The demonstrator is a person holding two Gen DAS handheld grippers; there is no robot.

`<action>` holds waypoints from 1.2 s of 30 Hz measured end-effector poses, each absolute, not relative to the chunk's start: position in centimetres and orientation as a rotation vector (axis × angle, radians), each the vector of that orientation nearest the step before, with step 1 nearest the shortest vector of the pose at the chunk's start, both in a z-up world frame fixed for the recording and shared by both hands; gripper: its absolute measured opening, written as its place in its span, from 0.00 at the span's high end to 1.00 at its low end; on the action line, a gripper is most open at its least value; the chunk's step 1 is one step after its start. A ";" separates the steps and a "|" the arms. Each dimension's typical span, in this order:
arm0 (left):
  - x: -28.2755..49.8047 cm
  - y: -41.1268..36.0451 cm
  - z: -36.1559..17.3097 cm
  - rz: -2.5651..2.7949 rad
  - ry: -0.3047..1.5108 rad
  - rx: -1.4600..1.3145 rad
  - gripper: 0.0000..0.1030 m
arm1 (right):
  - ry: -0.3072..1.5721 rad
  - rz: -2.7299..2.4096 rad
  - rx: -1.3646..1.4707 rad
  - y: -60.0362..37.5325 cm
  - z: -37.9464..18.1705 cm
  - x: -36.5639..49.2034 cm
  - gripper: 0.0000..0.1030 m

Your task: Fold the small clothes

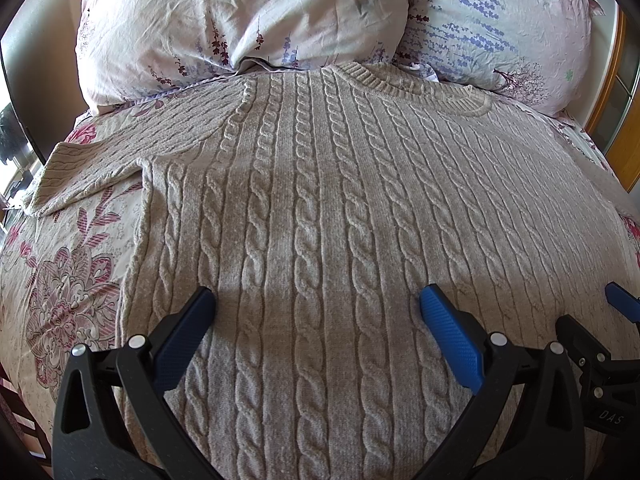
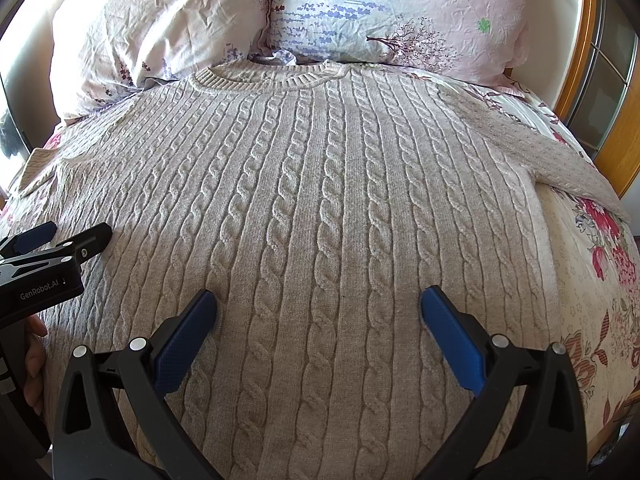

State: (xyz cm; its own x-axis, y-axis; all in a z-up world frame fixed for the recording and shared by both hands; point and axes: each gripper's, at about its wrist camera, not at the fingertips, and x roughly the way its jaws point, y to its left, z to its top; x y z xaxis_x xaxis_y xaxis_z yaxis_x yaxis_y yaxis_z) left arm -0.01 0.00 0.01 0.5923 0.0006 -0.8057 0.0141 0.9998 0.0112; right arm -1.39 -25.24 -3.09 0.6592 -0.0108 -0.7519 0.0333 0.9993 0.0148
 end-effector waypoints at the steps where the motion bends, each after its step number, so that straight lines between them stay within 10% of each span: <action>1: 0.0 0.0 0.0 -0.008 0.937 0.017 0.02 | 0.851 -0.025 0.028 -25.2 -3.1 -1.4 0.01; 36: 0.0 0.0 0.0 -0.007 0.936 0.017 0.02 | 0.880 -0.001 0.009 -25.2 -3.0 -1.3 0.01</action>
